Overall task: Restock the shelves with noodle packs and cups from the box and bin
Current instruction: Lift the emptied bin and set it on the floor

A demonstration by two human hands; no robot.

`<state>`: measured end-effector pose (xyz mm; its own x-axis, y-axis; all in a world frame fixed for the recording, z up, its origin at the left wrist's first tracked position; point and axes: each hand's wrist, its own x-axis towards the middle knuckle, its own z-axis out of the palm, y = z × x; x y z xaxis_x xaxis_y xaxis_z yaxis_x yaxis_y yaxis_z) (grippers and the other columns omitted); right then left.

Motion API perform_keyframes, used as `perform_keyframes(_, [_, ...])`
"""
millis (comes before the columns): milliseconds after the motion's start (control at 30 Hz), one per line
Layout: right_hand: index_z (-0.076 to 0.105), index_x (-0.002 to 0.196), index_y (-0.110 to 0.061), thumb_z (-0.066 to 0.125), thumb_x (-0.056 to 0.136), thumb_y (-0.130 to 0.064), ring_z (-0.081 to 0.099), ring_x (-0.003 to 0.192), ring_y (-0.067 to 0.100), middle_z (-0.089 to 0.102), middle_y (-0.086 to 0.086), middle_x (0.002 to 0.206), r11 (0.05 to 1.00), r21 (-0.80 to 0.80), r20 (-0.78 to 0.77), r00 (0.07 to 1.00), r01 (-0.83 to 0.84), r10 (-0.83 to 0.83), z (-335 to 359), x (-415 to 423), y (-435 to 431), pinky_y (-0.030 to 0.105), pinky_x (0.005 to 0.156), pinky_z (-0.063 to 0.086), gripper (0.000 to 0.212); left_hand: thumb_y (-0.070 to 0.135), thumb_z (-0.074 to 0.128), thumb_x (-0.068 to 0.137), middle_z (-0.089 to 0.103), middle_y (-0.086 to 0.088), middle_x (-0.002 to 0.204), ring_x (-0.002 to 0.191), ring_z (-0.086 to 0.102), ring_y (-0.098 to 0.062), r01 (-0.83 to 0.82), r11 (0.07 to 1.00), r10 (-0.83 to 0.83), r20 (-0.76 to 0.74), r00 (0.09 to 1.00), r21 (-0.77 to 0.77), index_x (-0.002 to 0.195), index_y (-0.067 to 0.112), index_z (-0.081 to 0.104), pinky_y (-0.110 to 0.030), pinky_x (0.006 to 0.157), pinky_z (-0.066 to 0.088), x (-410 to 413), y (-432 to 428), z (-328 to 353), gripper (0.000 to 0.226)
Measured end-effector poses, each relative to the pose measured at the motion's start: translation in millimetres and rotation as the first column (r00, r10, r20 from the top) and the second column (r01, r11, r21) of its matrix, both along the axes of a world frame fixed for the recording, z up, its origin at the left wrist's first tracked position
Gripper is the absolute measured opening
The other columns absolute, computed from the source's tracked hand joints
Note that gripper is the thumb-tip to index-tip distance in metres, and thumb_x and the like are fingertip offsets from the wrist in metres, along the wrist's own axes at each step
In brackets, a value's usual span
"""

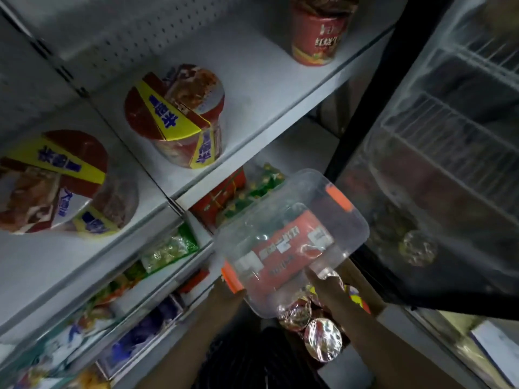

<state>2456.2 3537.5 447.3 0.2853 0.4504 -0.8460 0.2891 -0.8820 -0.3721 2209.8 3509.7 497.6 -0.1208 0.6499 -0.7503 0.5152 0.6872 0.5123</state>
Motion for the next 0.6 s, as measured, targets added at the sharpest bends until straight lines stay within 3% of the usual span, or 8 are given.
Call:
perform_keyframes(33, [0.043,0.137,0.007,0.066,0.087,-0.051,0.059,0.104,0.028,0.059,0.018,0.124,0.999,-0.014,-0.004,0.999,0.041,-0.041,-9.6,-4.4,0.3,0.028,0.073,0.041,0.08,0.04,0.075,0.079,0.054,-0.001,0.131,0.125,0.052,-0.019,-0.057,0.998,0.058,0.039,0.998,-0.015,0.132,0.031,0.04,-0.028,0.097,0.041,1.0,4.5,-10.1,0.064])
perform_keyframes(133, [0.045,0.133,0.006,0.07,0.085,-0.048,0.054,0.074,0.02,0.057,0.013,0.102,0.986,-0.017,0.0,0.986,0.167,-0.167,-42.9,-7.8,3.8,0.027,0.051,0.039,0.077,0.056,0.07,0.05,0.066,-0.005,0.118,0.113,0.063,-0.028,-0.139,0.99,0.14,0.043,0.989,-0.02,0.122,0.025,0.049,-0.043,0.097,0.051,-1.9,12.5,-54.9,0.081])
perform_keyframes(200, [0.045,0.133,0.003,0.071,0.085,-0.044,0.057,0.07,0.019,0.058,0.012,0.102,0.964,-0.019,-0.021,0.964,0.265,-0.266,-57.9,-8.0,5.8,0.027,0.048,0.043,0.073,0.05,0.068,0.051,0.068,-0.005,0.107,0.103,0.066,-0.027,-0.169,0.986,0.169,0.037,0.985,0.004,0.116,0.02,0.054,-0.037,0.089,0.053,-2.5,21.0,-73.6,0.072])
perform_keyframes(267, [0.04,0.135,-0.003,0.071,0.088,-0.036,0.065,0.081,0.027,0.061,0.016,0.112,0.924,-0.029,-0.09,0.92,0.38,-0.381,-68.8,-10.5,6.2,0.036,0.056,0.055,0.066,0.049,0.068,0.056,0.066,-0.009,0.115,0.108,0.064,-0.03,-0.189,0.982,0.189,0.003,0.982,0.015,0.128,0.009,0.051,-0.038,0.092,0.051,-0.9,31.4,-77.3,0.084])
perform_keyframes(333, [0.041,0.132,-0.009,0.07,0.088,-0.017,0.066,0.081,0.03,0.063,0.022,0.112,0.893,-0.036,-0.162,0.879,0.45,-0.449,-75.9,-10.8,5.4,0.038,0.054,0.057,0.053,0.047,0.074,0.061,0.065,-0.006,0.118,0.108,0.064,-0.03,-0.208,0.978,0.208,0.032,0.978,-0.005,0.13,0.006,0.047,-0.043,0.096,0.051,-9.7,32.2,-109.2,0.085])
perform_keyframes(433, [0.052,0.123,-0.008,0.058,0.079,0.006,0.064,0.065,0.029,0.063,0.027,0.1,0.867,-0.04,-0.211,0.844,0.497,-0.493,-81.5,-7.9,1.9,0.036,0.052,0.056,0.046,0.051,0.074,0.055,0.069,-0.01,0.11,0.103,0.067,-0.033,-0.224,0.974,0.224,-0.015,0.974,-0.016,0.124,0.01,0.052,-0.043,0.089,0.054,-16.0,26.2,-125.6,0.084])
perform_keyframes(533, [0.054,0.11,-0.003,0.056,0.079,0.007,0.056,0.047,0.024,0.059,0.025,0.078,0.864,-0.001,-0.244,0.838,0.503,-0.488,-70.2,-4.4,-6.5,0.035,0.053,0.05,0.032,0.033,0.074,0.076,0.067,-0.01,0.111,0.105,0.065,-0.031,-0.242,0.97,0.239,-0.11,0.965,-0.018,0.126,0.007,0.053,-0.03,0.081,0.046,-6.9,26.5,-91.7,0.06])
perform_keyframes(600, [0.05,0.1,0.0,0.053,0.084,0.01,0.05,0.046,0.022,0.051,0.019,0.064,0.853,0.029,-0.292,0.821,0.521,-0.491,-51.9,-1.7,-15.8,0.035,0.051,0.048,0.019,0.027,0.07,0.086,0.064,-0.01,0.112,0.111,0.062,-0.033,-0.267,0.963,0.263,-0.133,0.956,-0.014,0.127,0.003,0.054,-0.03,0.084,0.044,-12.6,25.1,-85.3,0.051])
